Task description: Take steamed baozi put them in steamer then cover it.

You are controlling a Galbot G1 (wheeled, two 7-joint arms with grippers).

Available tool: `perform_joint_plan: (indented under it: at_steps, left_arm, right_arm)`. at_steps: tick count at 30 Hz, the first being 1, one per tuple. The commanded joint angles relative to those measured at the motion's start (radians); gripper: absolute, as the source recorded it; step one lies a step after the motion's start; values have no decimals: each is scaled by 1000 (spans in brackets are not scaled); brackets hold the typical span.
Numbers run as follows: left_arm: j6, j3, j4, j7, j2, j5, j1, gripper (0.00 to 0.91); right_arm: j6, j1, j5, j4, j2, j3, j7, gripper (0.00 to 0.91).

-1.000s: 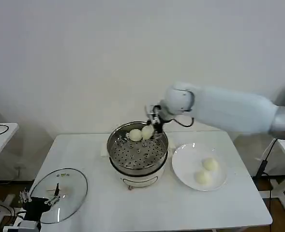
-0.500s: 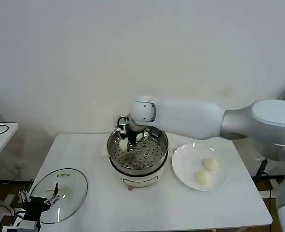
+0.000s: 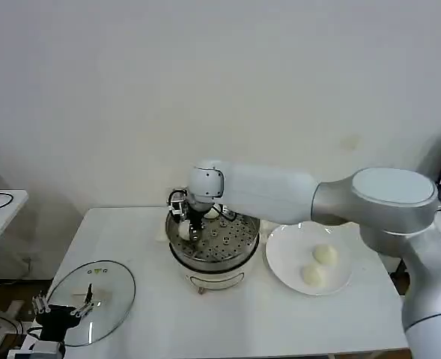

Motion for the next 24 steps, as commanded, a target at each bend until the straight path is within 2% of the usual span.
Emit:
perform_joint_plan:
  at_steps: [1,7,12,15,18,19,24]
  left_arm:
    - [0,1,0,-1,1,1,-1,907]
    - [0,1,-3,-1,-1,0,1,907]
    - [1,5,-7,0,-8,2,2,907]
    - [1,8,-11,0,-9,3,4,907]
    - [3,9,-19,2,-6,2,9,907]
    - [4,9,-22,2,-5,2,10,907]
    - [13,4,-37,7,12,-9,17,907]
  right_arm:
    - [-4,-18,-14,-48,26,4,0,907]
    - [-9,2,-12,-16,8,3,4,907]
    - [-12,74,-9,79,-58,-8,9,907]
    - [-9,136,-7,157,-122,-17,4,907]
    - [7,212,-7,253,-223,-20,-22,907]
    - [8,216,-5,257,-228,-20,-25,907]
    - [70,306,-45,373,-449,-35,-100,907]
